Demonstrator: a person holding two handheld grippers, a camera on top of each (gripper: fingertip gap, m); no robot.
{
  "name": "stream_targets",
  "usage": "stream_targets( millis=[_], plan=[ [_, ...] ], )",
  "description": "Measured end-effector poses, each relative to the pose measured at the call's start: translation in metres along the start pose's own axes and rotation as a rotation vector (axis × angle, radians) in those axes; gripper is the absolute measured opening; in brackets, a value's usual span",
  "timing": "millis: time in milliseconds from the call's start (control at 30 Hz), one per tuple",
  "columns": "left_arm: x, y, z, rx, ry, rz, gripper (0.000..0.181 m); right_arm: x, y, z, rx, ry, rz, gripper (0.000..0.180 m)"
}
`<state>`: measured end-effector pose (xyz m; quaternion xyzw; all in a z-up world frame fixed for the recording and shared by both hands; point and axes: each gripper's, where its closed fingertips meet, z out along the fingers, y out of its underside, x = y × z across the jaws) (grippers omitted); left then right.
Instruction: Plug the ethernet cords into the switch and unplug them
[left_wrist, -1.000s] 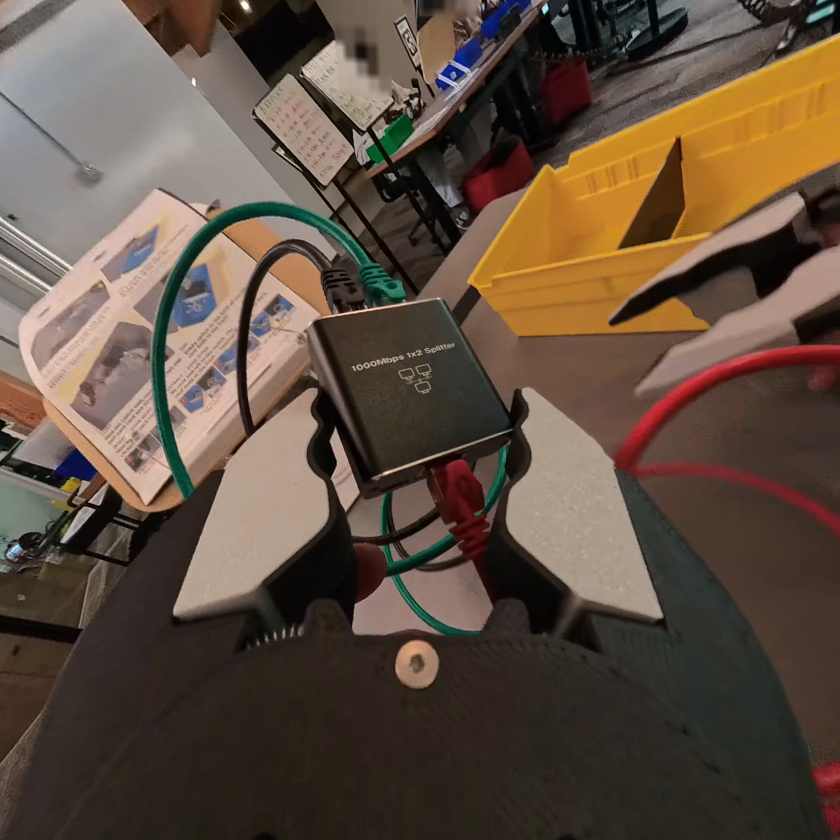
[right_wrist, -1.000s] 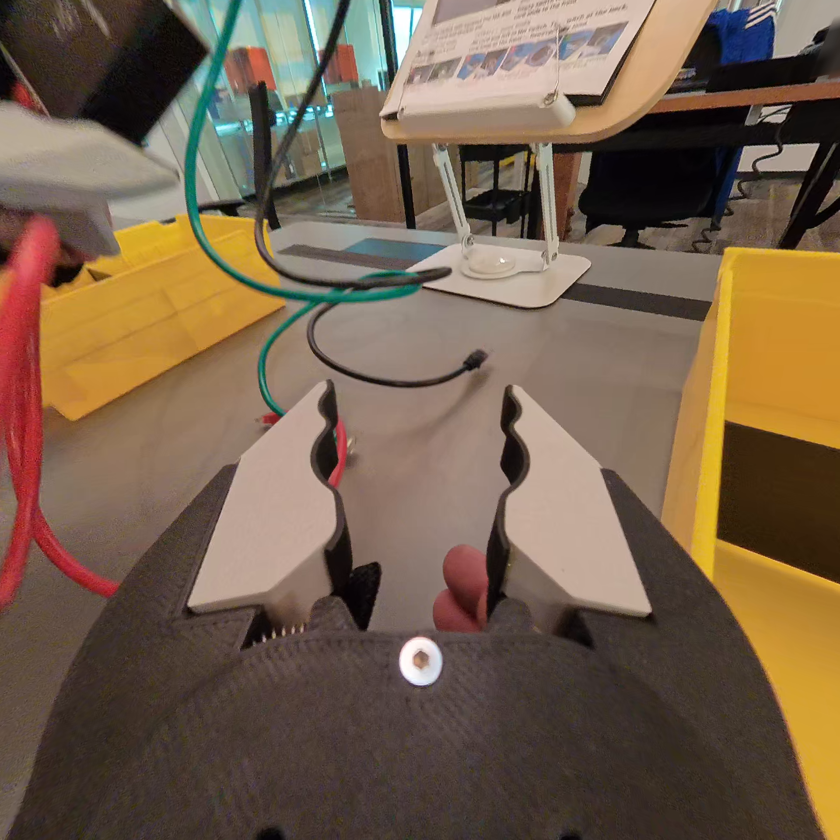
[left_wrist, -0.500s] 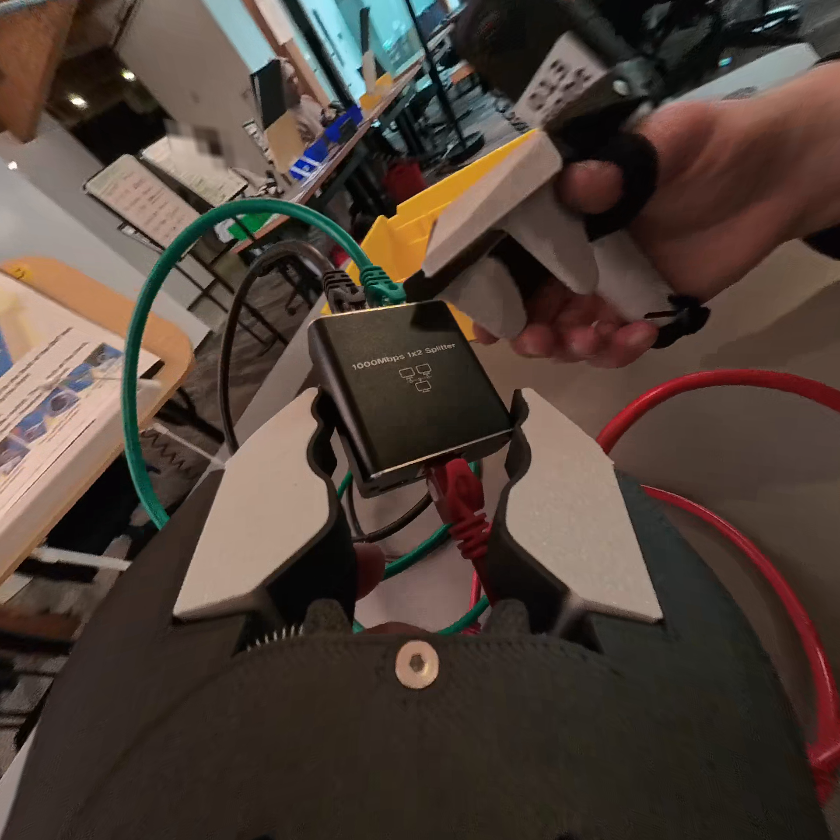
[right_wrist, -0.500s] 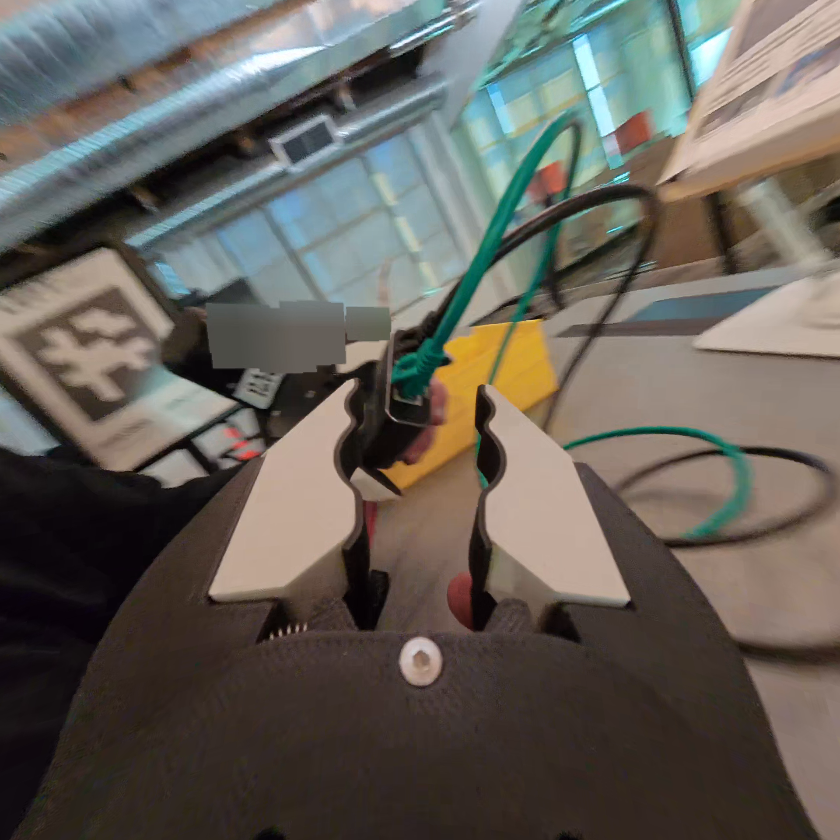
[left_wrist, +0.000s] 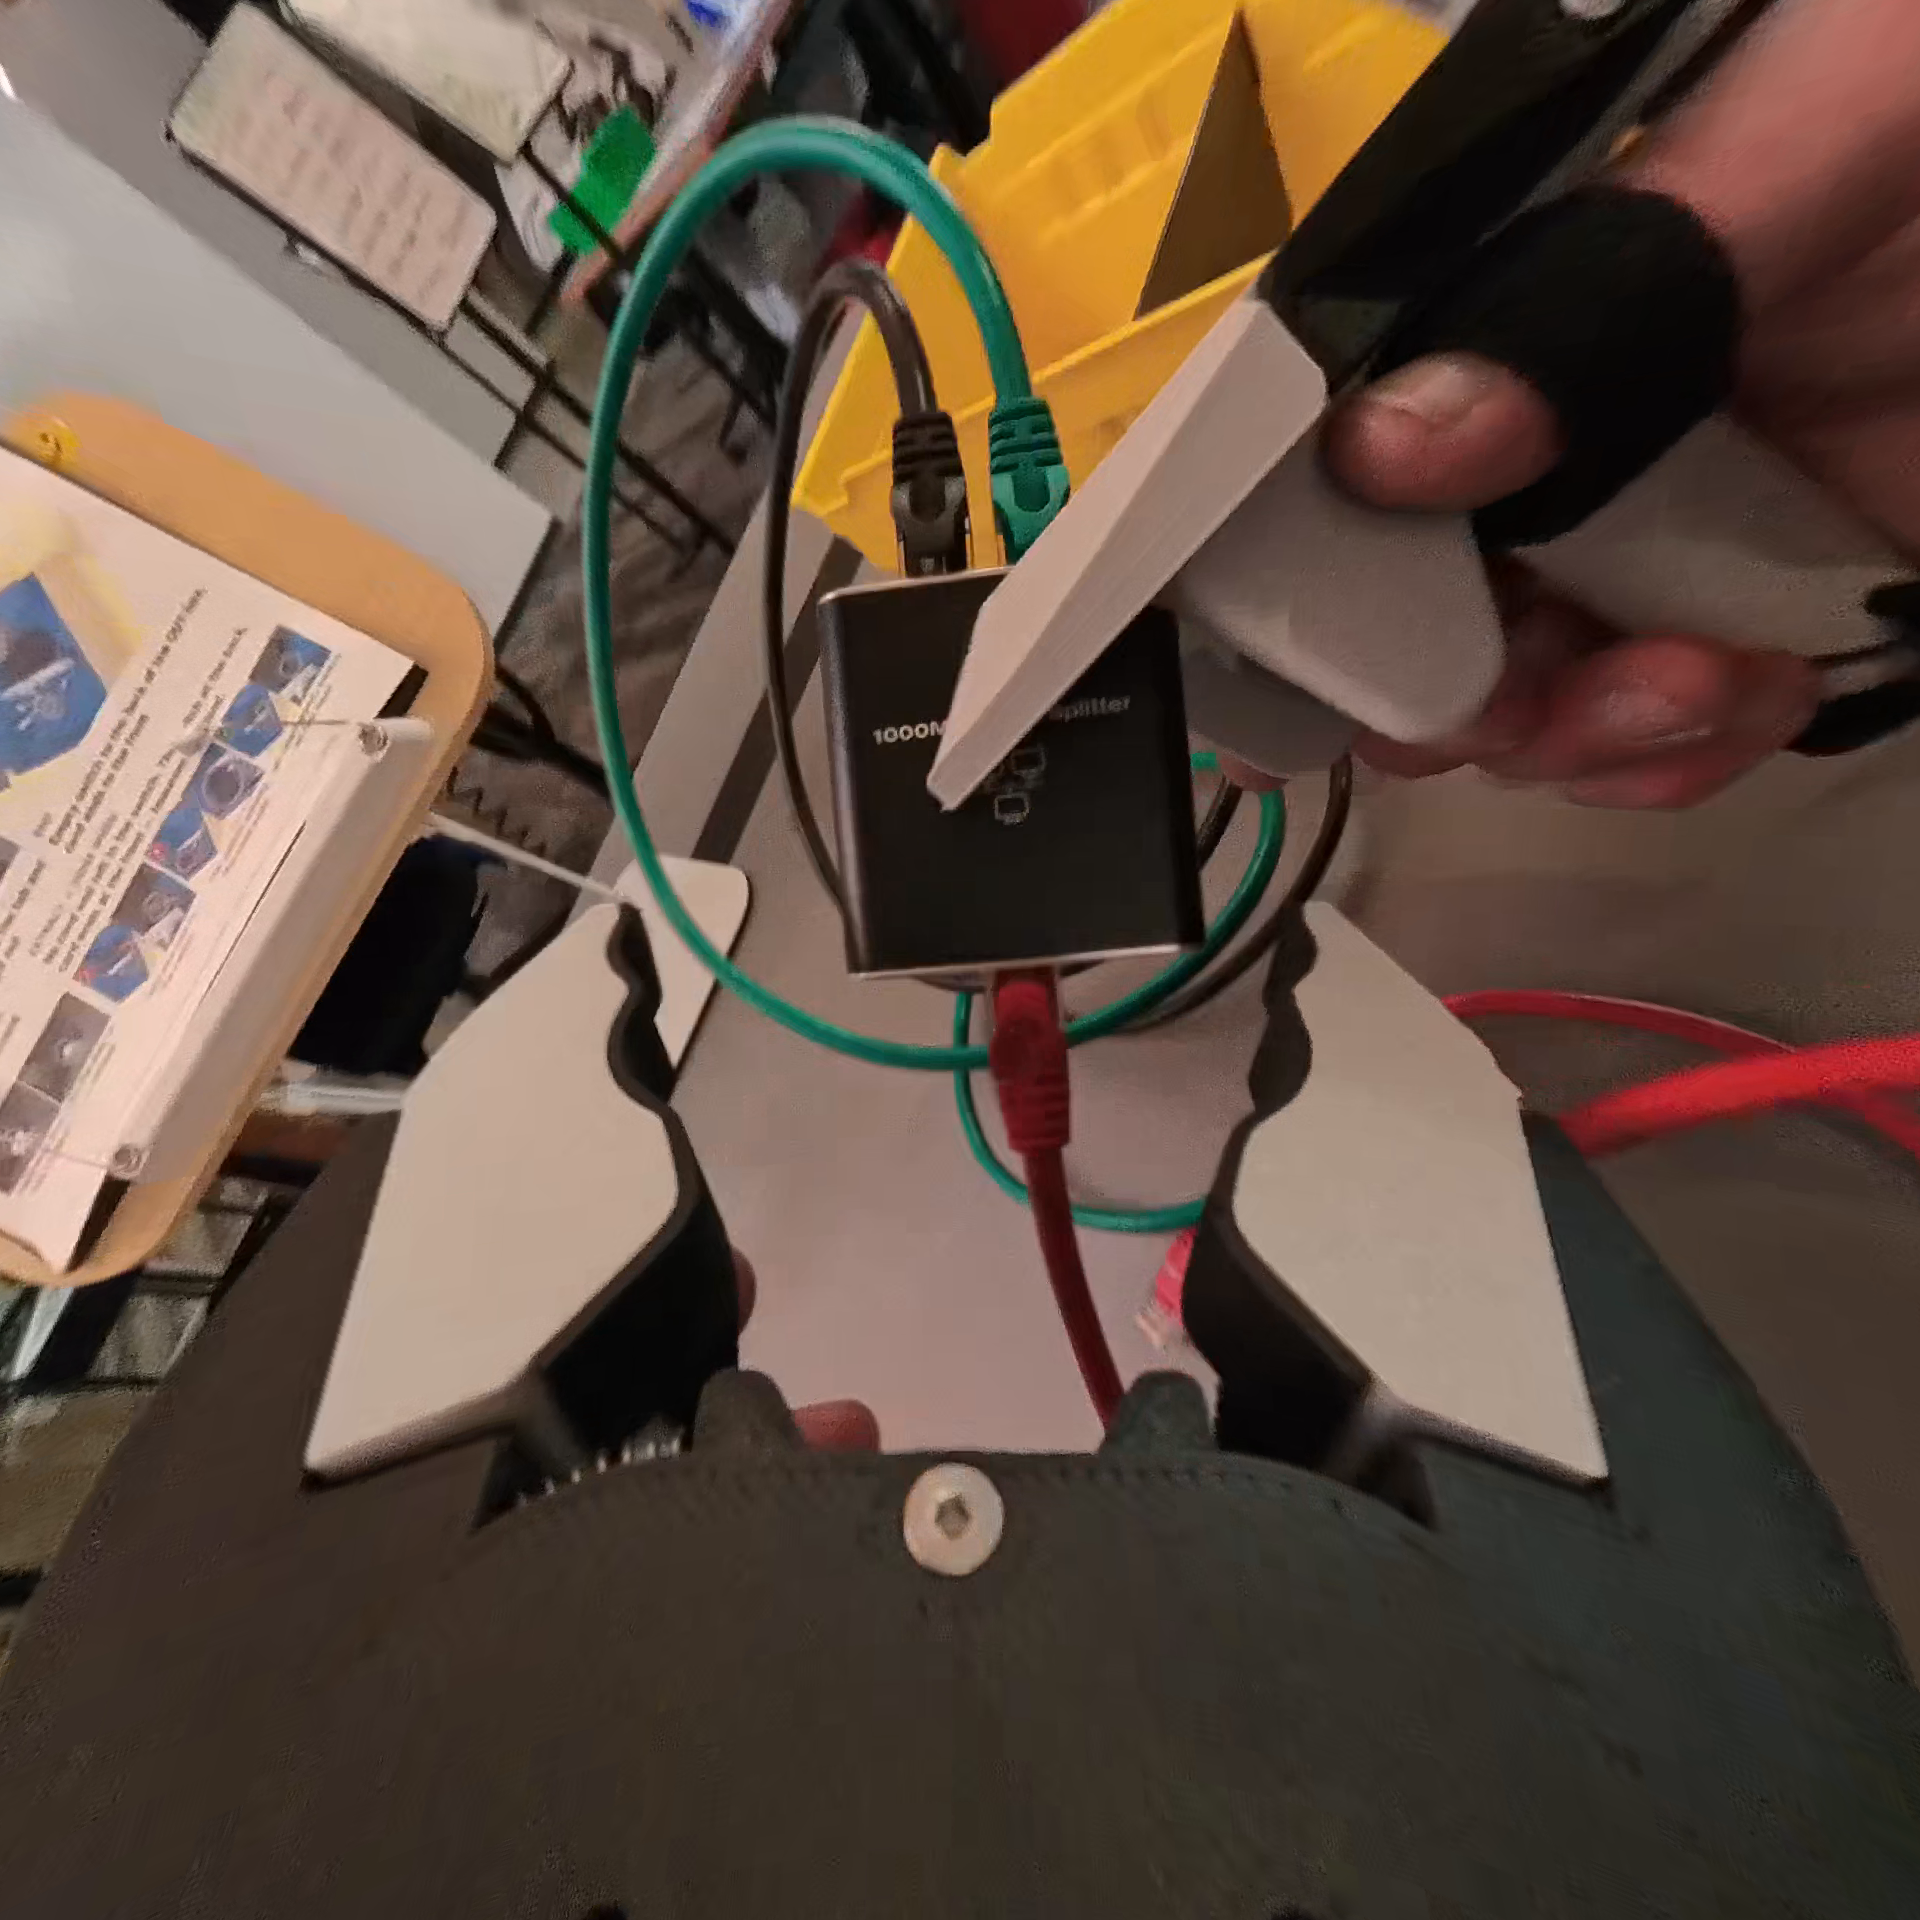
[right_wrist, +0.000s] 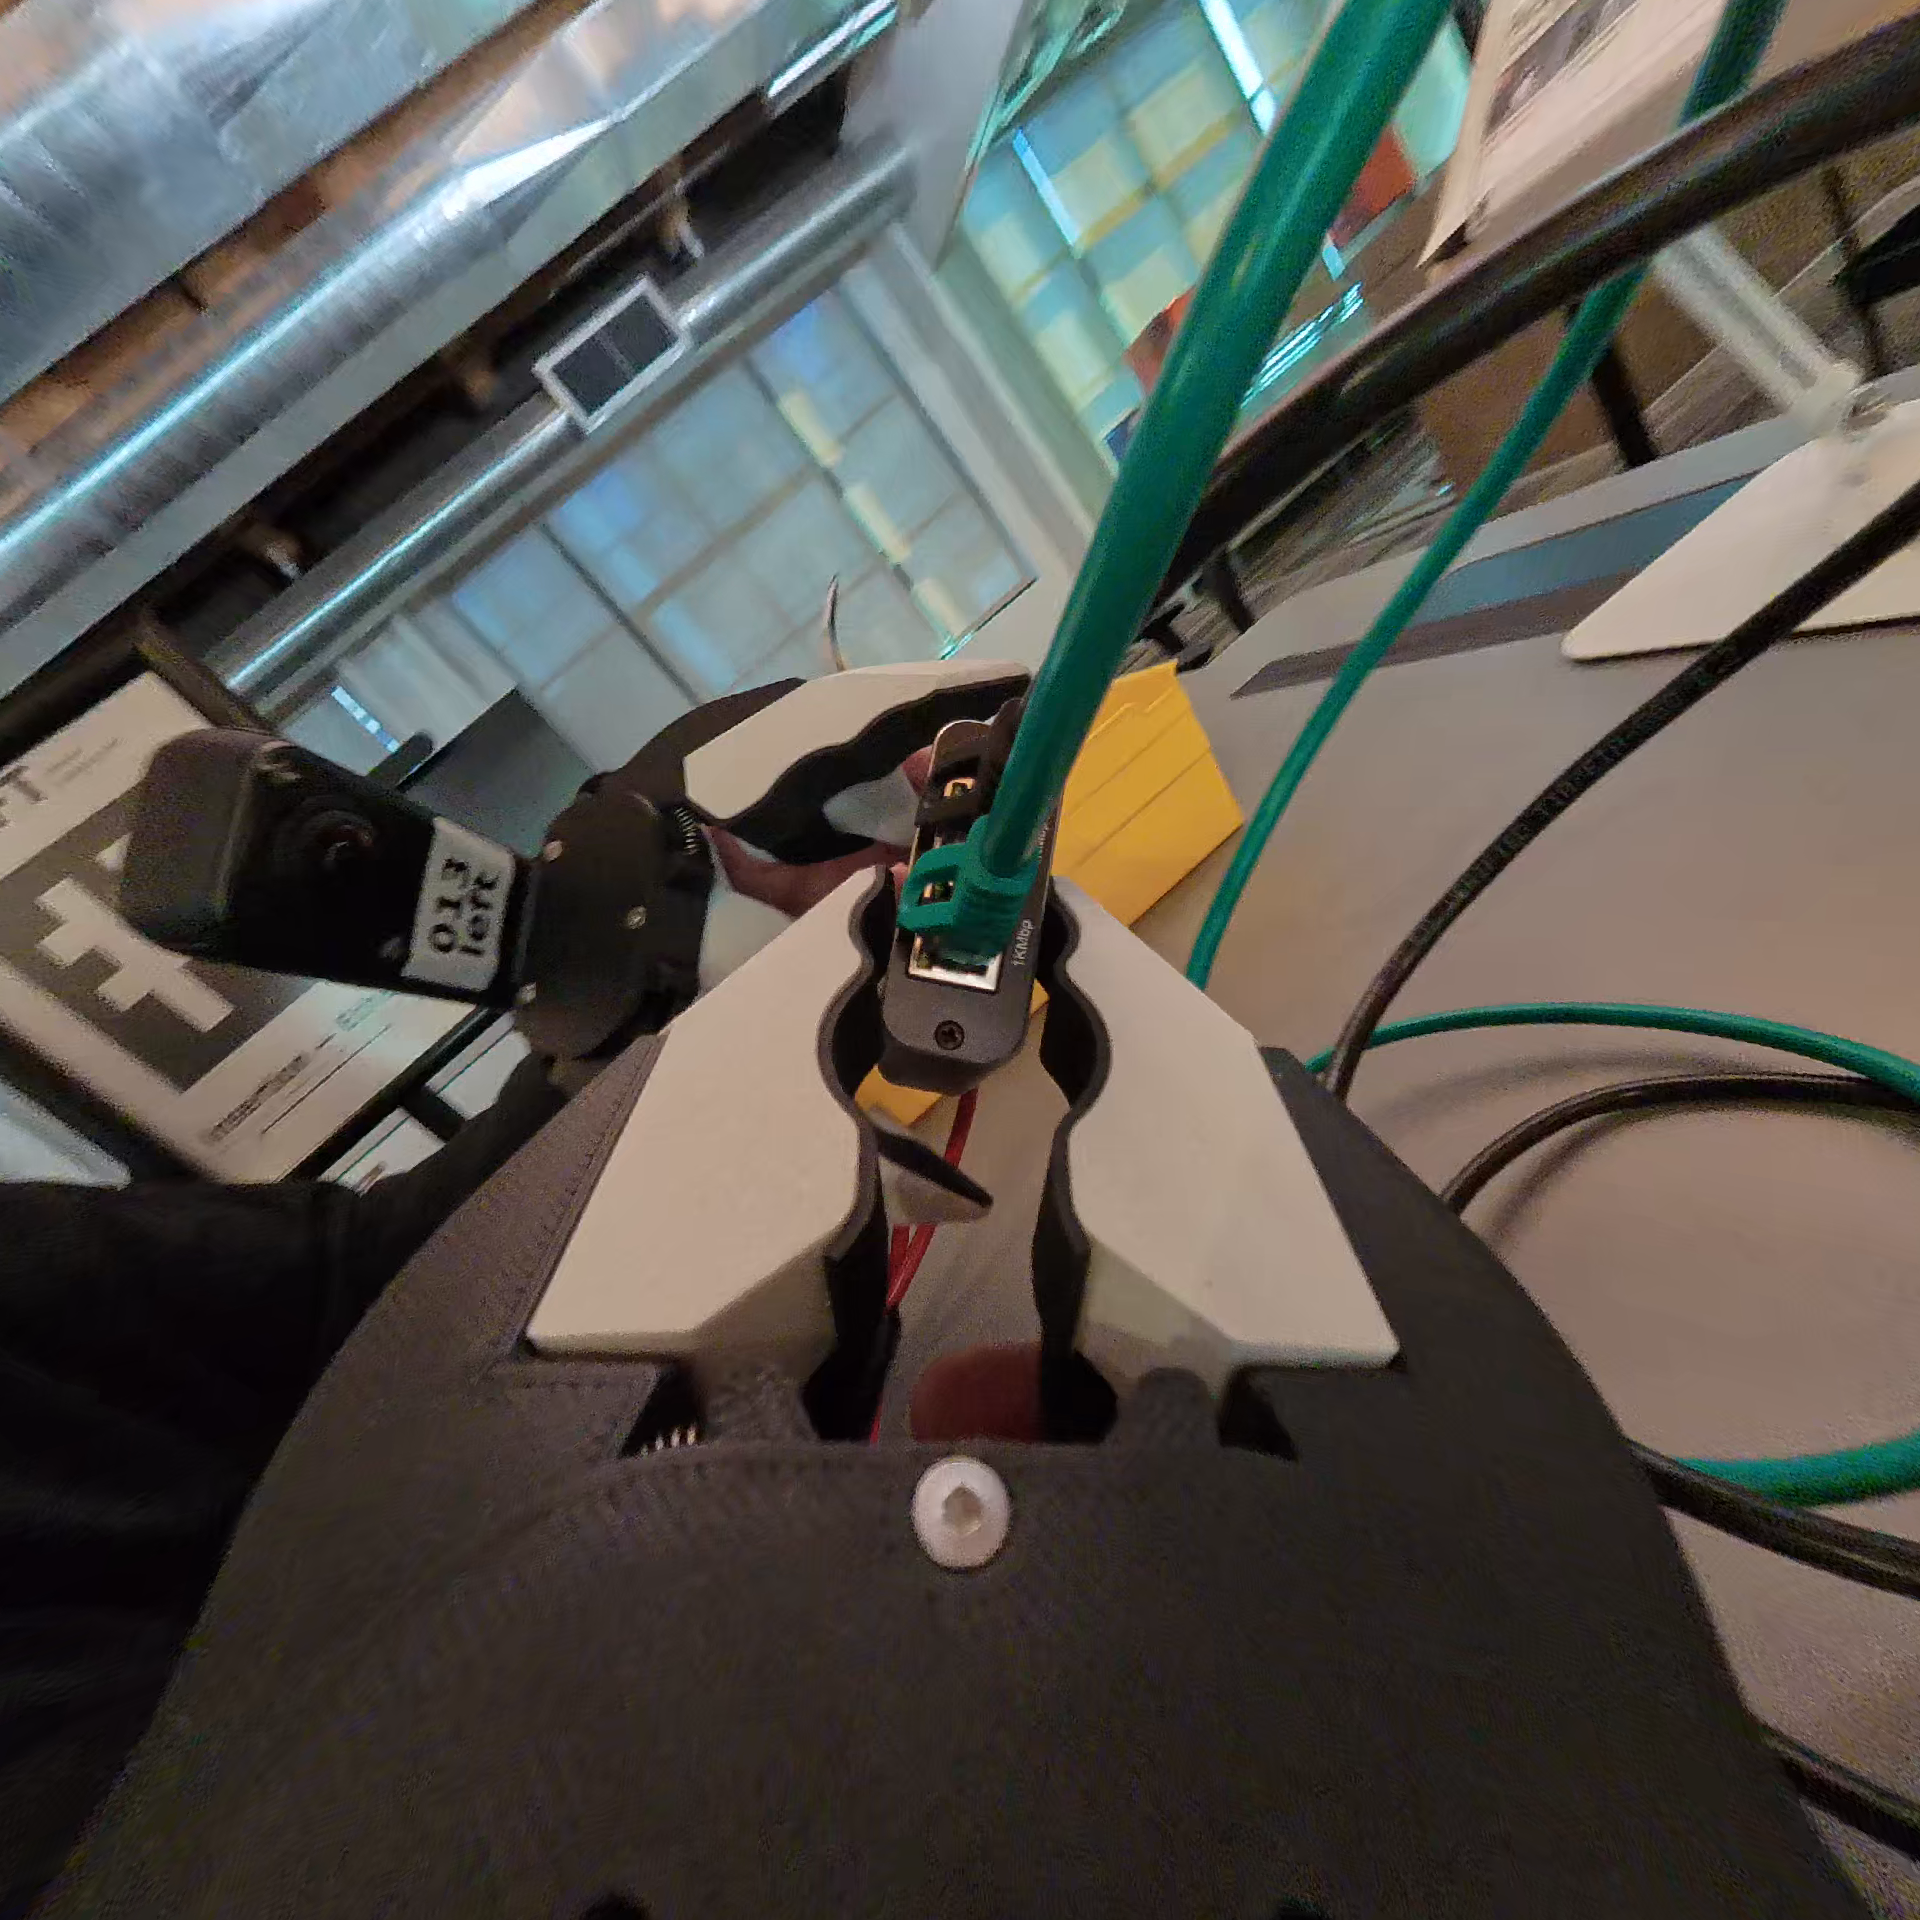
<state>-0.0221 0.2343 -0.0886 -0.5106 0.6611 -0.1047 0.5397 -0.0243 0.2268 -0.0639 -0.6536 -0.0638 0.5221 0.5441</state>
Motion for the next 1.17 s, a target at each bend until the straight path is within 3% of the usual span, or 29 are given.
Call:
stream_targets(
  millis=[133, 233, 433, 533, 567, 633, 700, 967, 1167],
  plan=[
    [0.006, -0.011, 0.006, -0.078, -0.011, 0.024, 0.118, 0.002, 0.001, 0.005, 0.064, 0.117, -0.036, 0.024],
    [0.007, 0.000, 0.012, -0.171, -0.008, 0.112, 0.109, -0.014, 0.005, 0.011, 0.071, 0.089, -0.062, 0.024],
    [0.010, -0.003, 0.011, -0.149, 0.001, 0.152, 0.085, -0.026, 0.009, 0.012, 0.061, 0.097, -0.170, 0.023],
    [0.005, -0.005, 0.010, -0.142, -0.037, 0.192, 0.083, -0.027, 0.009, 0.012, 0.057, 0.117, -0.245, 0.023],
    [0.004, -0.004, 0.010, -0.146, -0.041, 0.199, 0.083, -0.027, 0.010, 0.013, 0.041, 0.117, -0.274, 0.028],
    [-0.001, 0.002, 0.009, -0.167, -0.044, 0.202, 0.082, -0.029, 0.011, 0.014, 0.011, 0.115, -0.326, 0.055],
    [-0.003, 0.011, 0.007, -0.188, -0.007, 0.184, 0.084, -0.029, 0.008, 0.010, 0.007, 0.135, -0.384, 0.063],
    [-0.007, 0.033, -0.014, -0.270, 0.181, 0.072, 0.080, -0.012, 0.017, -0.013, -0.210, 0.203, -0.683, 0.033],
    [-0.005, 0.038, -0.022, -0.302, 0.390, 0.039, 0.081, -0.020, 0.005, -0.030, -0.337, 0.288, -1.173, 0.025]
  ],
)
